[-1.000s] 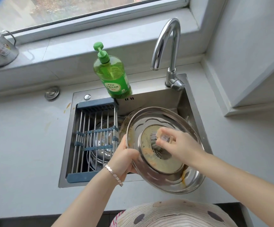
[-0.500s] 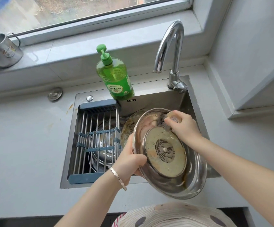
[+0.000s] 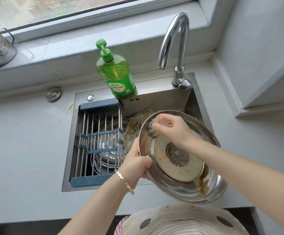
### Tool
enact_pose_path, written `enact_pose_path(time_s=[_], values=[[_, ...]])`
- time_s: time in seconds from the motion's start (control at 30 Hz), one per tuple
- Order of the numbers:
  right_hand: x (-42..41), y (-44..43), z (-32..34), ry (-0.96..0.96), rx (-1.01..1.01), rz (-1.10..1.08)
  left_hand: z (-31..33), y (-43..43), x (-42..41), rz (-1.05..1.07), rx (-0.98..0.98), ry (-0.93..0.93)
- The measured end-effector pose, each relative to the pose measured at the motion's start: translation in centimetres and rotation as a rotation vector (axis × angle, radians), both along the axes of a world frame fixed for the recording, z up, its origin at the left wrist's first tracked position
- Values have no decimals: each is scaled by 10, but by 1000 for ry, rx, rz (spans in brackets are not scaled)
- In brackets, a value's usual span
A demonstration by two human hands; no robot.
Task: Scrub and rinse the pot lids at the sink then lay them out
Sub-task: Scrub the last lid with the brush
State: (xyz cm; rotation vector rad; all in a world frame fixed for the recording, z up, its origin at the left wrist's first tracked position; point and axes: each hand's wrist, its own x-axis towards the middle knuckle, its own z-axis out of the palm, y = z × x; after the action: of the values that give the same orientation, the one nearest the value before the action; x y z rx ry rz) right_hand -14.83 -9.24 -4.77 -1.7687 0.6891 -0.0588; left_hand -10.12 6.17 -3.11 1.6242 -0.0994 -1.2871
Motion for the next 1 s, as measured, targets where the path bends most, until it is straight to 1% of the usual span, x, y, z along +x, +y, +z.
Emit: enact_pose_path(time_s=[0.07, 0.1, 0.17, 0.23, 0.27, 0.37, 0.43, 0.57, 0.63, 0.73, 0.8, 0.9, 1.0], values=[[5, -7, -6, 6, -1, -51, 0, 0, 0, 11, -1, 6], [3, 0, -6, -10, 22, -43, 1, -1, 1, 16, -7, -4], [-6, 22, -3, -69, 92, 57, 0, -1, 4, 46, -19, -13], [-14, 36, 0, -50, 137, 150, 2, 1, 5, 82, -27, -3], [-13, 34, 3, -41, 114, 153, 3, 3, 5, 81, -26, -11], [-2, 15, 13, -22, -8, 46, 6, 3, 5, 4, -13, -71], [-3, 15, 19, -28, -39, 52, 7, 1, 6, 7, -16, -88], [-32, 47, 21, 20, 54, 266, 9, 5, 9, 121, -11, -82], [-51, 51, 18, 69, 60, 356, 6, 6, 10, 166, -33, -107], [-79, 50, 6, 188, -49, 540, 6, 7, 14, 203, -19, -243], [-88, 49, 1, 233, -131, 590, 7, 3, 15, 175, -31, -320], [-67, 52, 4, 155, -202, 547, 5, -4, 12, 126, 29, -412], [-42, 58, 11, 23, -201, 396, 3, -9, 13, 175, 111, -485]])
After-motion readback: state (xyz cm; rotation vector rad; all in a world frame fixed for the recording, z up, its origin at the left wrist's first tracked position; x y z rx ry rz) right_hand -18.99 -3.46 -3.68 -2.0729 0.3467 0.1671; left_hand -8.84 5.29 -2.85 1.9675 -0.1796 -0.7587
